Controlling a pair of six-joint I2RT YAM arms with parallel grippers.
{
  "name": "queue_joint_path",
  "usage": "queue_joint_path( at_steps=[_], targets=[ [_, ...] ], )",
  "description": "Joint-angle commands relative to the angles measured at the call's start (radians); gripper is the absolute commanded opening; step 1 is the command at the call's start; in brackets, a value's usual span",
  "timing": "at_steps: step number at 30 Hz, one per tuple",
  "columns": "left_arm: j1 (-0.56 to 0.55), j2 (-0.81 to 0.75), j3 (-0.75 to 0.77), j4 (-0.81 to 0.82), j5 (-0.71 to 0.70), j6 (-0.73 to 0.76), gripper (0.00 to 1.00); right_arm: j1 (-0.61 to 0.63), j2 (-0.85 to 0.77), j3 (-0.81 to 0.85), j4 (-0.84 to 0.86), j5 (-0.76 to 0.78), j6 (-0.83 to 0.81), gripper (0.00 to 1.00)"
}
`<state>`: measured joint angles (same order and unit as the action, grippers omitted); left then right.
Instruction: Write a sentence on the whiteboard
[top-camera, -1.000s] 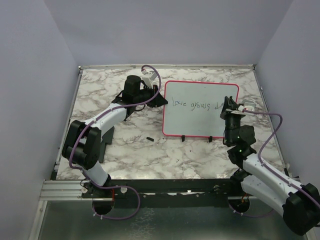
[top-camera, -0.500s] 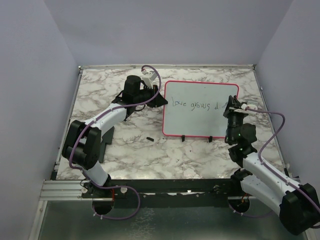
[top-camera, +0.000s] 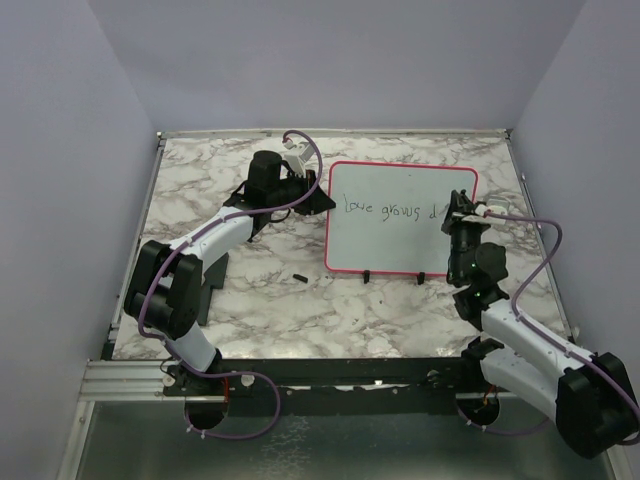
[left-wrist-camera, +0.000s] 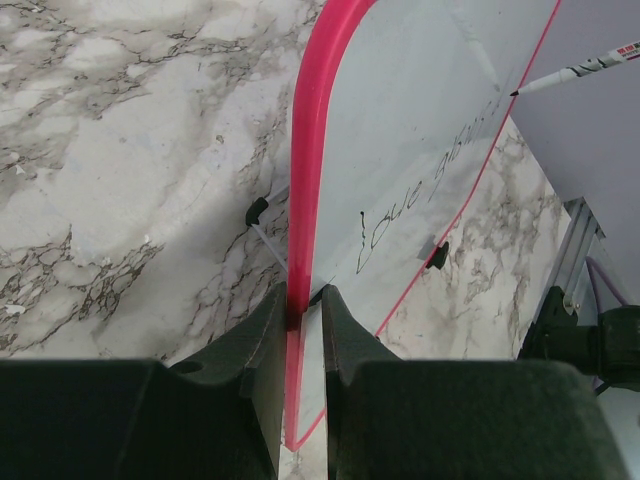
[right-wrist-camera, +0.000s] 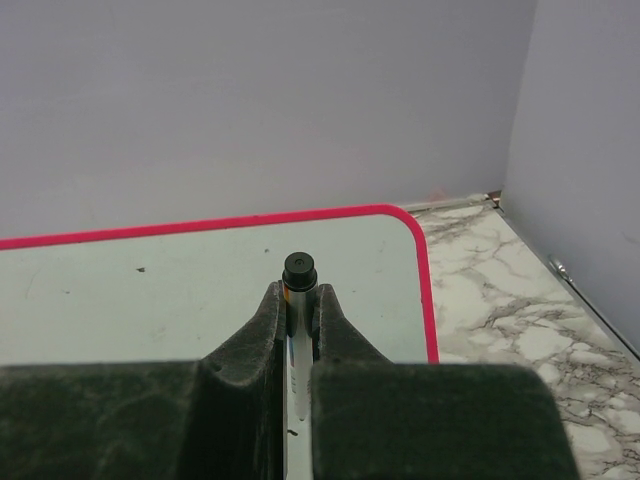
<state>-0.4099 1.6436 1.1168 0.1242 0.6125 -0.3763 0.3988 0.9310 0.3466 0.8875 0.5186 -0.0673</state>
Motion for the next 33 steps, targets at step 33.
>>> queue_joint_path(
  at_steps=[33],
  targets=[
    [0.005, -0.037, -0.003, -0.001, -0.035, 0.023, 0.00, -0.019, 0.087, 0.031, 0.027, -0.081, 0.008, 0.01]
  ],
)
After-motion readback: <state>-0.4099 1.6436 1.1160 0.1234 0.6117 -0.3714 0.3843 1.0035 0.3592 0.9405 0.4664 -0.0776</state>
